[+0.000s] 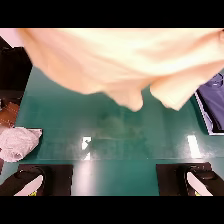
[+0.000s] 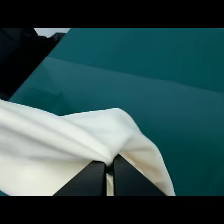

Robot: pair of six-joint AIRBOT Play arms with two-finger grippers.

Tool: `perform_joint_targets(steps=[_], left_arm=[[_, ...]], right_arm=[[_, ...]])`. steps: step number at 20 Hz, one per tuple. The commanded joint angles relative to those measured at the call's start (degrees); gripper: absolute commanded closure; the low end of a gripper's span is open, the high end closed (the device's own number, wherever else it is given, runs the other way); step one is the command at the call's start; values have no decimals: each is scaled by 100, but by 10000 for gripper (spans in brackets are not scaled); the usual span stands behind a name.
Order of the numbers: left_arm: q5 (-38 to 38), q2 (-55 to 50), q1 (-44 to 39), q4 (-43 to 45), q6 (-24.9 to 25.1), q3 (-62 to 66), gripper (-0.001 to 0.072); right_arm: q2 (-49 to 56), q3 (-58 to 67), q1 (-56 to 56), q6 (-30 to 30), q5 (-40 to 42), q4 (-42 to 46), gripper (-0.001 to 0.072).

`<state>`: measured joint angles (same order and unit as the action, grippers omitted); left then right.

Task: Fold the shirts.

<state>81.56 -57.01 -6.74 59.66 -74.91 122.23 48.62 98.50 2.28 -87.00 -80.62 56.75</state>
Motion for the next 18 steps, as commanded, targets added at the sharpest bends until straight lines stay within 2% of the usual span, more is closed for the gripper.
perform_joint_targets(steps=[1,3,7,10,13,15,17,18], left_arm=[[-111,227,7,179,35,-164,684],[-232,205,7,190,37,-931,683],[-247,-229,7,192,39,-2645,683],[-354,-1088,7,164,39,-3539,683],[-1045,-2144,7,164,31,-3759,683],[-1530,-2594,7,164,-37,-3759,675],[-1768,-2686,13,179,-127,-3759,213],[-1727,-2684,13,293,-133,-3672,158]], right_arm=[[490,221,175,-511,-1493,-22,697],[846,-212,175,-509,-1884,-26,696],[1456,-1670,175,-216,-1550,-17,694],[2004,-2605,175,-28,-546,-20,694],[2500,-2999,177,107,804,-22,694],[2745,-2938,177,118,1390,-20,678],[2929,-2623,197,118,1488,-17,167],[2992,-2374,249,118,1405,-15,125]])
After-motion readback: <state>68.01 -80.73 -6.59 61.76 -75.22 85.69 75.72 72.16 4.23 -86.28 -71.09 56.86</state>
